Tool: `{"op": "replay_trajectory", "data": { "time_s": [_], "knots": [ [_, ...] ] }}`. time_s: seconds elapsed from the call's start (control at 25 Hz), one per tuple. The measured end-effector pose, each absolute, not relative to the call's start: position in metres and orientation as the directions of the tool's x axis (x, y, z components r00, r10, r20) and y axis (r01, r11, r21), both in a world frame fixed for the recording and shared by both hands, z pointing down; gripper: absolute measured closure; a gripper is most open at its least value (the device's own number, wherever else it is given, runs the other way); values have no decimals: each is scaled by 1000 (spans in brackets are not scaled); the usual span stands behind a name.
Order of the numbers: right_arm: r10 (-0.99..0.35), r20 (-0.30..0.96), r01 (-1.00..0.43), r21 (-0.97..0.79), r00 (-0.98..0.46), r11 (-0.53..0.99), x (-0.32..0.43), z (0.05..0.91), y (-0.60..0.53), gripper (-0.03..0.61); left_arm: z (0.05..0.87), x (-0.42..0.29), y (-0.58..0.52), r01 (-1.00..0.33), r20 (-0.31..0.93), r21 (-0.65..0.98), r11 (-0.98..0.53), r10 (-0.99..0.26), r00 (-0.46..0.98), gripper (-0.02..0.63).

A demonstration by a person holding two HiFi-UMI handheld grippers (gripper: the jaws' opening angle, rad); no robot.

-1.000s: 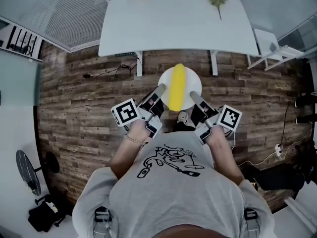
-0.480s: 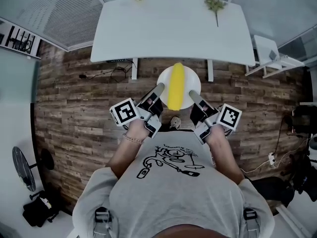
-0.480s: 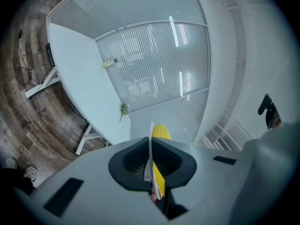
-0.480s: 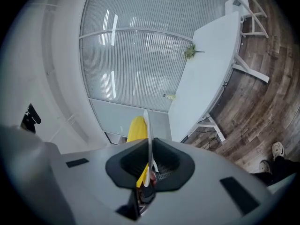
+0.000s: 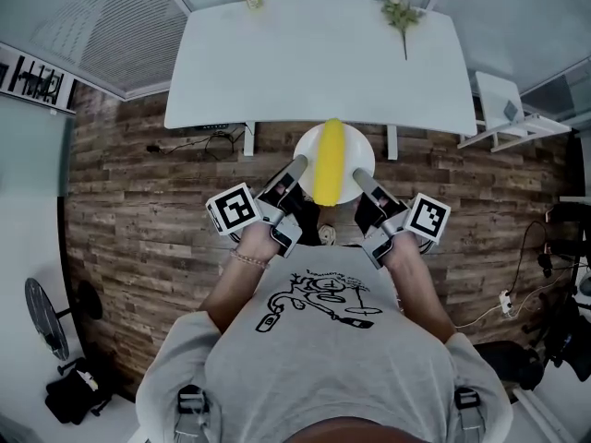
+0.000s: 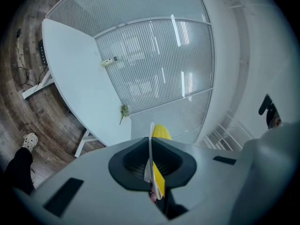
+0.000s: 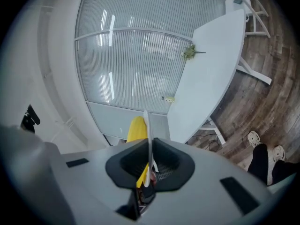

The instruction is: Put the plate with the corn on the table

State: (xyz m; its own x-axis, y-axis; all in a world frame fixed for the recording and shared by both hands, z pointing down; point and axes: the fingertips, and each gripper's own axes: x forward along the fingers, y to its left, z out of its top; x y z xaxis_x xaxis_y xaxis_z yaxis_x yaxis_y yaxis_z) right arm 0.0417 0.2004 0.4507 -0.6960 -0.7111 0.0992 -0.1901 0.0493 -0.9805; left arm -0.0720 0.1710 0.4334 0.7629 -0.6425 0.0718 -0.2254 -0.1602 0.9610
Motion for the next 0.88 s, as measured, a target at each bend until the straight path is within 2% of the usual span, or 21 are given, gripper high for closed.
{"op": "replay_trajectory", "data": {
  "time_s": [0.88],
  "knots": [
    [-717,130,-212,-977,-685,25,7,446,-4,549,431,-106,-35,-229,78,959,-165,-625,776,588]
  ]
}}
